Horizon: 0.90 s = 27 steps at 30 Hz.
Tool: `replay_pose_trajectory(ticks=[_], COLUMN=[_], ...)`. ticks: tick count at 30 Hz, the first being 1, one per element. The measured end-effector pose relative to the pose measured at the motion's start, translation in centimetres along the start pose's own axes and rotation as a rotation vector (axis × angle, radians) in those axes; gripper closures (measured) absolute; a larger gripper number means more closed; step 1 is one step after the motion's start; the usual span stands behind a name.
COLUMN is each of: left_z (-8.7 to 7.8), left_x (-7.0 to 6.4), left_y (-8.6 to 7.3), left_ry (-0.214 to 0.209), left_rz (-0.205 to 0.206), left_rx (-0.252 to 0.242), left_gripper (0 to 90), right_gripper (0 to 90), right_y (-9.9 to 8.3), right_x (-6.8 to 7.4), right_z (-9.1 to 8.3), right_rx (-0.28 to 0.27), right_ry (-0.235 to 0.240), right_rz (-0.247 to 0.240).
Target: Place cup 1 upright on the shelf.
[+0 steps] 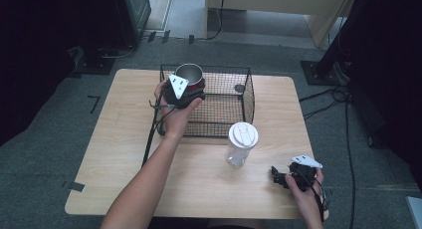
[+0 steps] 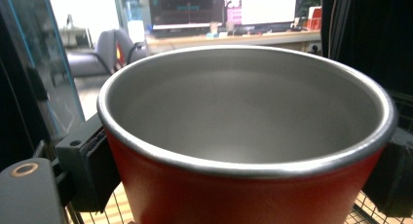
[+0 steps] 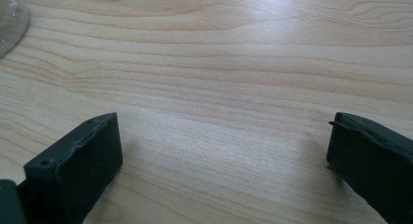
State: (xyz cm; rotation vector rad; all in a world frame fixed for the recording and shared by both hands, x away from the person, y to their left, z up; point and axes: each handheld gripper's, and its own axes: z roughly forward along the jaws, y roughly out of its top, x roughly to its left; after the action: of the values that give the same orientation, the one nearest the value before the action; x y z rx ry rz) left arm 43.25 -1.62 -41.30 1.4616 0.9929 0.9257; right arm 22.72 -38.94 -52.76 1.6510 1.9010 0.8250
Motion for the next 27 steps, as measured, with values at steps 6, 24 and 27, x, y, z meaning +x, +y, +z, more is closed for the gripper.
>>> replay_pose_trajectory(ticks=[6, 24, 27], left_z=[0.9, 3.6, 3.8], left_x=[0.4, 1.0, 1.2], left_y=[-0.6, -1.4, -1.6], left_ry=[0.010, 0.075, 0.078], left_rz=[-0.030, -0.032, -0.049], left_rx=[0.024, 0.285, 0.317], left_gripper=[8.1, 8.0, 8.0], right_gripper=[0.0, 0.0, 0.0], right_y=[0.0, 0.0, 0.0], right_x=[0.0, 0.0, 0.0], right_z=[0.0, 0.0, 0.0], right_rx=[0.000, 0.001, 0.001], right_ry=[0.000, 0.003, 0.003], right_rz=[-0.002, -0.002, -0.003])
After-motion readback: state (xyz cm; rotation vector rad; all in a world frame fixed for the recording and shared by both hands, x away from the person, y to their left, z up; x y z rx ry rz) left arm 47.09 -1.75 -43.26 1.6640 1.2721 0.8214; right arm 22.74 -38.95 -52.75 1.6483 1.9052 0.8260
